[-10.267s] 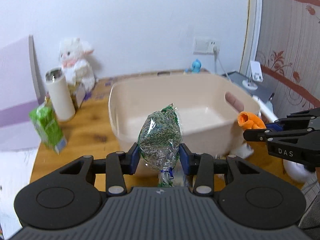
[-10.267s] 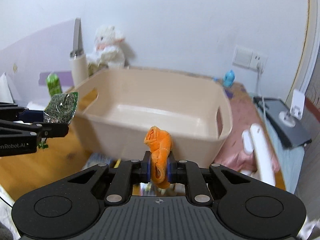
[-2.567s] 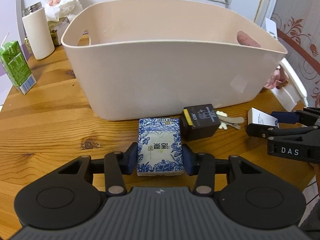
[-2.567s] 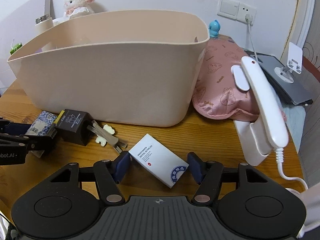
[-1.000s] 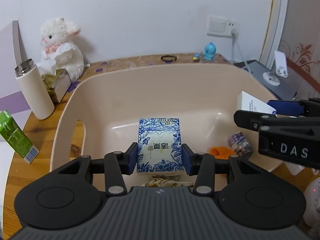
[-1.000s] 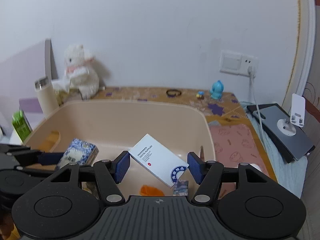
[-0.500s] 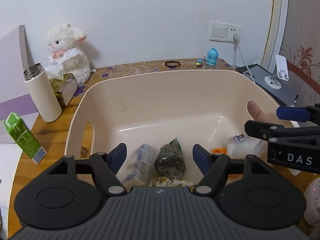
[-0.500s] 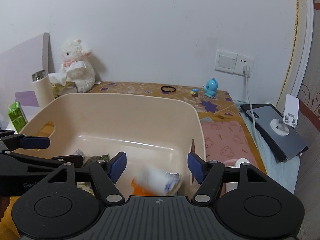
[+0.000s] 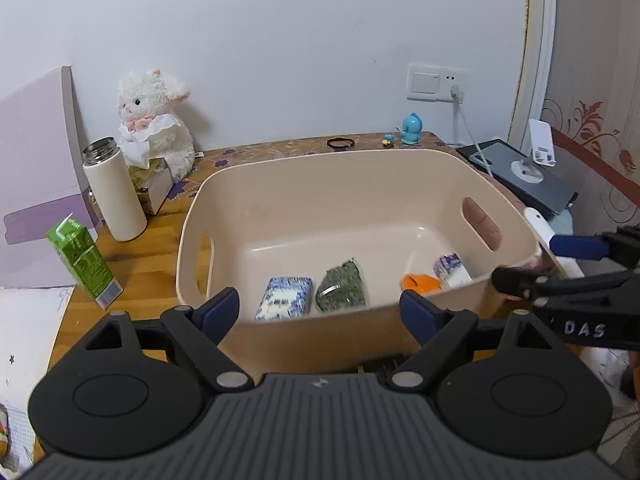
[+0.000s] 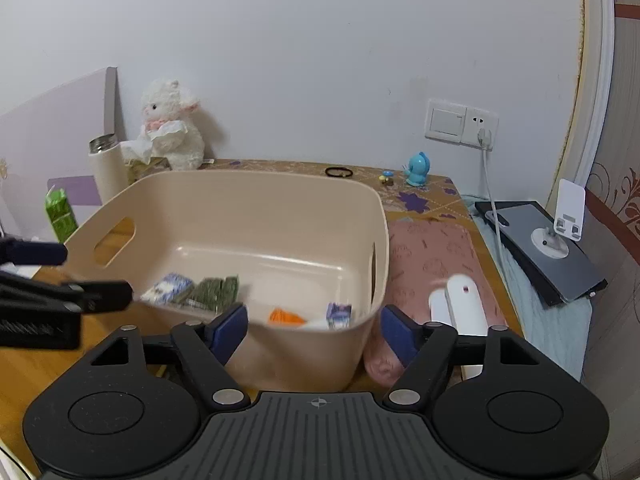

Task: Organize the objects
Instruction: 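Open both tools to drop the two boxes into the basket, then move the left tool to the black yellow-label box while the right tool approaches the wooden sticks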

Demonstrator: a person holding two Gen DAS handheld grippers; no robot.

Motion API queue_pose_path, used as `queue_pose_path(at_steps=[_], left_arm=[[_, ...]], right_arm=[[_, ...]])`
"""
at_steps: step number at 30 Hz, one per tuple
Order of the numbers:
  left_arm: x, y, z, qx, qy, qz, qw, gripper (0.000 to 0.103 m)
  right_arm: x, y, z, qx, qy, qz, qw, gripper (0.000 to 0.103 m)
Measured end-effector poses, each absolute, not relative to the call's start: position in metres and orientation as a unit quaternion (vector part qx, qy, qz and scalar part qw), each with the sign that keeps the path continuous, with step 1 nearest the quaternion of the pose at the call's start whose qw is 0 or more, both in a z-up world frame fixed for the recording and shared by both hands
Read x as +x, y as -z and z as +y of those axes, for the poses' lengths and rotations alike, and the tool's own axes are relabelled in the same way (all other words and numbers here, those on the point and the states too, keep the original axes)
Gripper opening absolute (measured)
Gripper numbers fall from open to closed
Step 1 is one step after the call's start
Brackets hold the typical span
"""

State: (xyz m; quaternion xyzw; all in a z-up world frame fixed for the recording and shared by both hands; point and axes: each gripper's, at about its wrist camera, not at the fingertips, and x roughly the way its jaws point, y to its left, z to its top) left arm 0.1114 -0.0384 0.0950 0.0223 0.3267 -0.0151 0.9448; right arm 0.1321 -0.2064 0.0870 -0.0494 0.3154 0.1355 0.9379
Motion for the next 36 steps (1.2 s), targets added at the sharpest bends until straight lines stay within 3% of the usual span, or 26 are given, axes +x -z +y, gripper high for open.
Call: queue_pose_path(at_steps=[21, 31, 36], left_arm=[[0.120, -0.019, -0.053, 0.012, 0.029, 0.408, 0.912, 0.088], [0.142, 0.002, -0.058, 0.008, 0.037, 0.425, 0.904, 0.087], [0.149, 0.011, -0.048, -0.006, 0.038, 0.437, 0.899, 0.072]], right_arm=[[0.128, 0.002, -0.205, -0.070, -0.152, 0.419, 0.893, 0.076], [0.132, 0.010, -0.191, -0.090, -0.186, 0.411, 0.888, 0.077], [0.135, 0.010, -0.181, -0.092, -0.202, 0.399, 0.890, 0.078]])
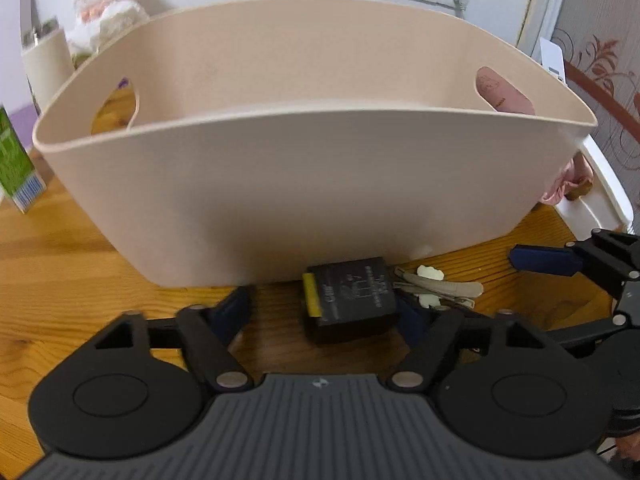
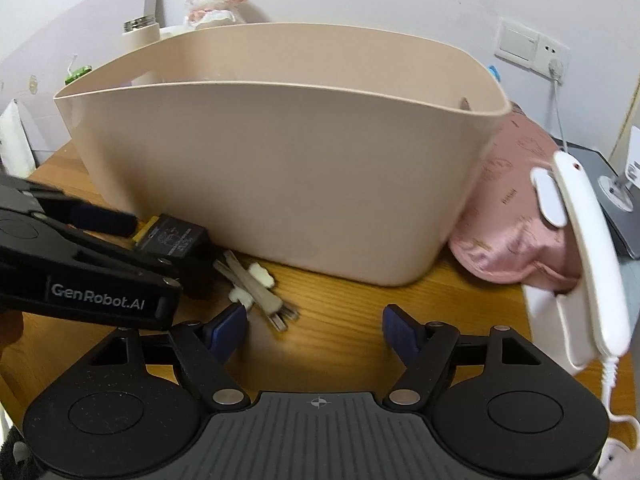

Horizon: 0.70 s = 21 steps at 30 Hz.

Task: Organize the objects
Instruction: 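Move the left tool to the black yellow-label box while the right tool approaches the wooden sticks, then close the left tool on the black box while the right tool grasps the wooden sticks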

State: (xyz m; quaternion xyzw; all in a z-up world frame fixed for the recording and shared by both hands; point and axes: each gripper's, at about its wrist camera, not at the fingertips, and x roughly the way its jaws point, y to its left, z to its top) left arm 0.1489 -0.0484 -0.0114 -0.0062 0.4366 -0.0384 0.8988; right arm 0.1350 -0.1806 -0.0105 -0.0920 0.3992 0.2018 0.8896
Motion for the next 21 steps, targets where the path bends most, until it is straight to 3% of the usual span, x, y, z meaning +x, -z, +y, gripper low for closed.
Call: queue_pose_path(at_steps=[5, 8, 14, 21], left_arm=[[0.147, 0.010, -0.042, -0.002, 0.046, 0.436, 0.899, 0.064], [0.146, 0.010, -0.039, 0.006, 0.042, 0.433, 0.900, 0.051], [0.140, 0.009, -0.033, -0.007, 0.046, 0.432, 0.901, 0.050], [0.132, 0.008, -0.026, -0.021, 0.043, 0.432, 0.901, 0.050]], right_arm=[[0.138, 0.011, -0.173, -0.095, -0.217, 0.391, 0.889, 0.073], [0.138, 0.010, -0.169, -0.097, -0.229, 0.389, 0.887, 0.056], [0.135, 0.005, -0.165, -0.103, -0.249, 0.388, 0.881, 0.025], [0.124, 0.000, -0.163, -0.109, -0.249, 0.381, 0.884, 0.010]])
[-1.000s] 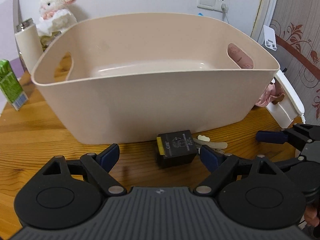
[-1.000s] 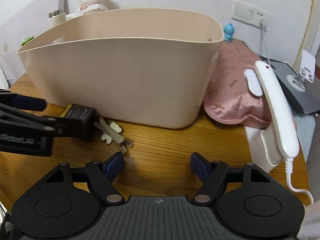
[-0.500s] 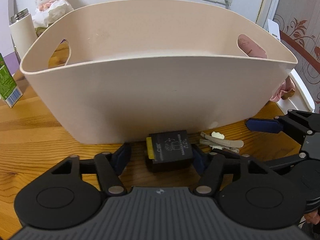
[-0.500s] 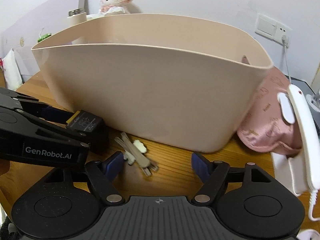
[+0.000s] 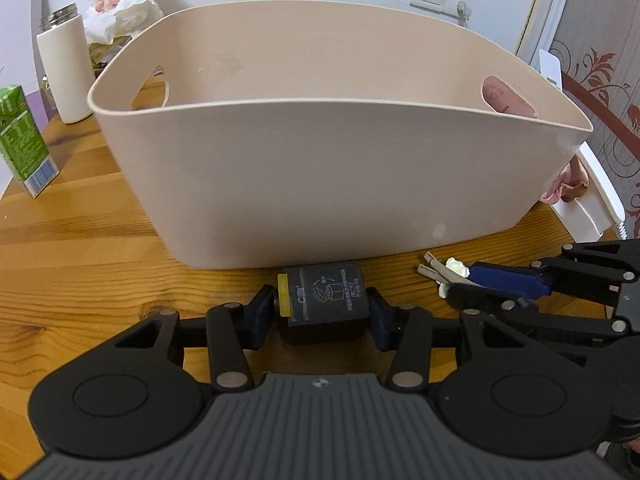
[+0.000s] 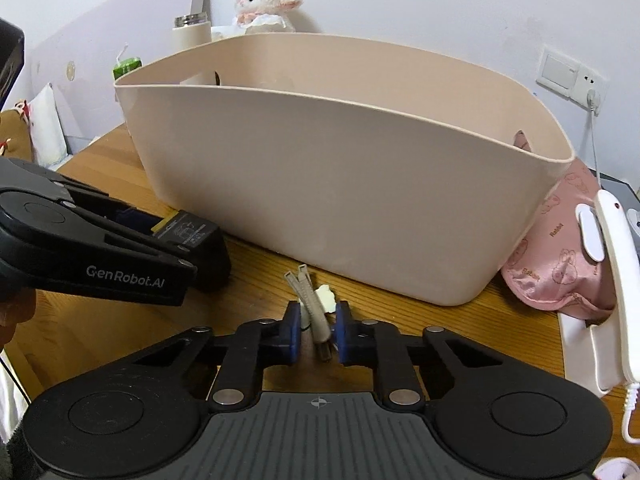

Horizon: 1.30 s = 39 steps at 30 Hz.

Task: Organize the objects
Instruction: 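Close the left tool on the black box while the right tool grasps the wooden sticks, then lift the black box and sticks and carry them over the basket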

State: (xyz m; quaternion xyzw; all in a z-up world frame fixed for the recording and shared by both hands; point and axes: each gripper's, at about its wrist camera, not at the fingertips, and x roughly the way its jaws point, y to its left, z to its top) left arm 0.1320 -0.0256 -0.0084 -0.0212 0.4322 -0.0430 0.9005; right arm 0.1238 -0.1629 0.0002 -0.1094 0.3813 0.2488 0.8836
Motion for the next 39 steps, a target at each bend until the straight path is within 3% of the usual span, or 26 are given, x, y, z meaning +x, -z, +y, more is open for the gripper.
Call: queue_pose_path(at_steps=[13, 27, 39], left_arm=[[0.109, -0.011, -0.023, -0.029, 0.052, 0.409, 0.911, 0.050], [0.083, -0.072, -0.033, -0.017, 0.079, 0.330, 0.941, 0.050], [0.124, -0.108, -0.028, -0.025, 0.066, 0.292, 0.954, 0.050]], right_arm=[[0.107, -0.015, -0.169, -0.095, -0.238, 0.366, 0.895, 0.010], [0.078, -0.086, -0.196, -0.065, -0.234, 0.266, 0.933, 0.010], [0.122, -0.117, -0.188, -0.036, -0.201, 0.241, 0.949, 0.010]])
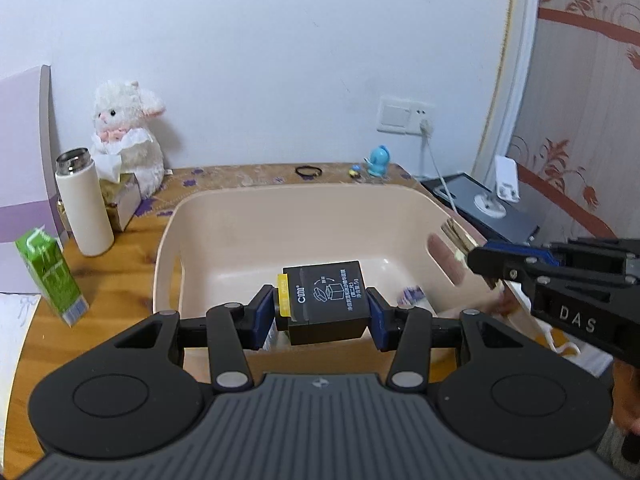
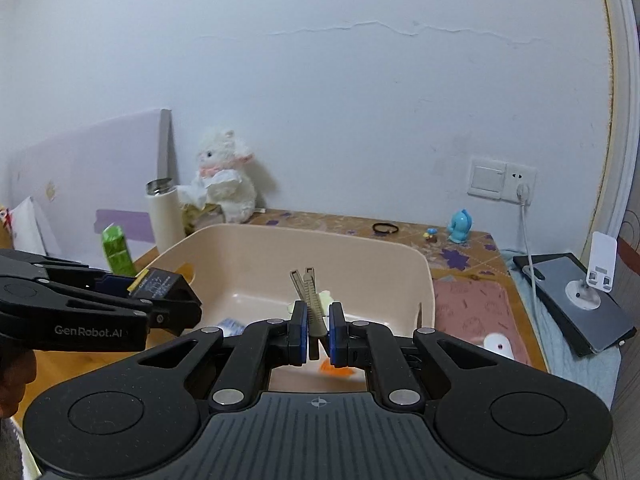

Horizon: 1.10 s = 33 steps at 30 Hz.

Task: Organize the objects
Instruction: 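Lift the black box and sticks and carry them over the basket, then open both tools to drop the black box and sticks into the basket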

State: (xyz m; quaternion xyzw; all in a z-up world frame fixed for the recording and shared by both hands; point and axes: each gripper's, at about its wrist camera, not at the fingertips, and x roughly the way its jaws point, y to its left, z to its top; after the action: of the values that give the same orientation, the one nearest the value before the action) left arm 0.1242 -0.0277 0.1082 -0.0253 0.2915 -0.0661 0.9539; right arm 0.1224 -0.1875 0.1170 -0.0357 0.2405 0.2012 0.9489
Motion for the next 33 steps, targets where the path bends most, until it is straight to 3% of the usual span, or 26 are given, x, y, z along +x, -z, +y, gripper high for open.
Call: queue_pose_path(at_steps=[13, 24, 26, 27, 28, 30, 33], left_arm=[[0.205, -0.071, -0.016, -0.034, 0.024, 0.363, 0.931, 0.050], [0.216, -0.050, -0.026, 0.002, 0.008, 0.396, 0.918, 0.051], [0.211, -0.053, -0.028, 0.005, 0.005, 0.390, 0.921, 0.061], [0.208, -0.056, -0.029, 0.004, 0.004, 0.387, 0.922, 0.074], [0.204, -0.060, -0.029, -0.001, 0.004, 0.378, 0.926, 0.081], [0.196, -0.066, -0.027, -0.014, 0.006, 0.366, 0.930, 0.089], [0.189, -0.074, -0.029, -0.014, 0.006, 0.360, 0.933, 0.089]], right_arm=[[0.185, -0.087, -0.180, -0.016, -0.154, 0.292, 0.944, 0.010], [0.196, -0.067, -0.170, -0.051, -0.142, 0.325, 0.934, 0.011], [0.193, -0.067, -0.170, -0.053, -0.143, 0.322, 0.934, 0.016], [0.191, -0.068, -0.171, -0.049, -0.144, 0.322, 0.934, 0.018], [0.189, -0.070, -0.173, -0.045, -0.146, 0.321, 0.934, 0.029], [0.185, -0.074, -0.175, -0.040, -0.153, 0.319, 0.935, 0.037], [0.177, -0.079, -0.177, -0.039, -0.151, 0.311, 0.938, 0.048]])
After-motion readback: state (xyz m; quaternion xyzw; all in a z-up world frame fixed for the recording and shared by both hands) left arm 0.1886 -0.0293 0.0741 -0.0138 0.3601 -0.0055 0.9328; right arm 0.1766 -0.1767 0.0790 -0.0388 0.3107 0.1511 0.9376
